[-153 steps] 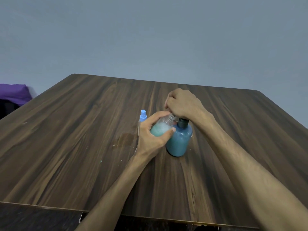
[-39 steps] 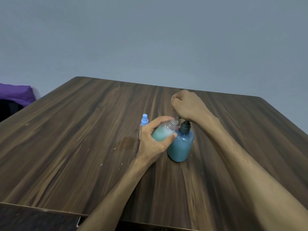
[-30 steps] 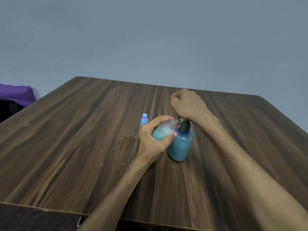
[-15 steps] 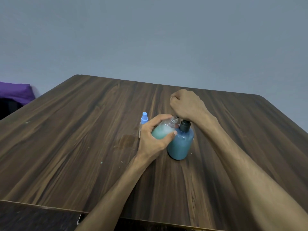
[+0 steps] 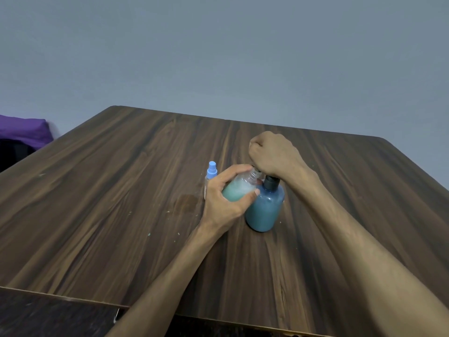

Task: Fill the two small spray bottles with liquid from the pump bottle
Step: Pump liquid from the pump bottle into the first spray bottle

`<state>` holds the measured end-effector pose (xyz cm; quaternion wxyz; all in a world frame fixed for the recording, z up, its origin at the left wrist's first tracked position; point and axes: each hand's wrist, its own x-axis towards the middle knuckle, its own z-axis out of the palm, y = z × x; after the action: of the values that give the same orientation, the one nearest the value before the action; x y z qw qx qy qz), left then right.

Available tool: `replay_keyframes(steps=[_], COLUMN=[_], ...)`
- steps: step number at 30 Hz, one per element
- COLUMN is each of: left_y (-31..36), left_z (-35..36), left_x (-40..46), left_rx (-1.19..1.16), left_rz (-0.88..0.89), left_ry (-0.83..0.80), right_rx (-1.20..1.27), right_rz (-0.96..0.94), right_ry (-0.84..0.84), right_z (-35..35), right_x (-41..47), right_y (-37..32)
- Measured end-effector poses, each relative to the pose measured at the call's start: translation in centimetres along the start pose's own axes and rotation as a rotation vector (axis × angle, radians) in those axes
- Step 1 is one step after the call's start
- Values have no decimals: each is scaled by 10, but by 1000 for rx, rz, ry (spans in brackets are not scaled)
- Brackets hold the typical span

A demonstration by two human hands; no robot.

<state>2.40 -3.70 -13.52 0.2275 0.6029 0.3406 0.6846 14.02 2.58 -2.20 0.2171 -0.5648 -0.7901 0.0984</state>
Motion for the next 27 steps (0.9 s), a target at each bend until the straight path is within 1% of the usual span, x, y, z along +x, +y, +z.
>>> replay_keyframes(steps=[3, 4, 7, 11, 15, 16, 19, 20, 23, 24, 27], left_y=[0, 1, 1, 0, 1, 1, -1, -1, 0, 0, -1], left_z=[0, 1, 1, 0, 1, 1, 0, 0, 1, 1, 1], left_x=[-1, -1, -1, -1, 0, -1, -1, -1, 0, -1, -2], left_rx=[-9, -8, 0, -18, -2, -2, -21, -19, -2, -5, -23], left_rz=[14, 14, -2, 4, -10, -12, -8, -10, -18, -20, -11], left_ry=[-8, -11, -1, -8, 4, 11, 0, -4, 12, 20, 13], right_rx=[61, 61, -10, 29, -8, -22, -11, -10, -26, -24, 4], right_rz=[-26, -21, 16, -3, 26, 23, -5, -7, 18, 14, -20], right_ry=[73, 72, -2, 53, -51, -43, 54, 58, -18, -21, 63], right_z=[-6, -5, -1, -5, 0, -1, -7, -6, 1, 0, -6], right_x=[0, 1, 0, 1, 1, 1, 1, 1, 1, 1, -1], right_y=[2, 2, -1, 2, -1, -2, -2, -2, -2, -2, -1])
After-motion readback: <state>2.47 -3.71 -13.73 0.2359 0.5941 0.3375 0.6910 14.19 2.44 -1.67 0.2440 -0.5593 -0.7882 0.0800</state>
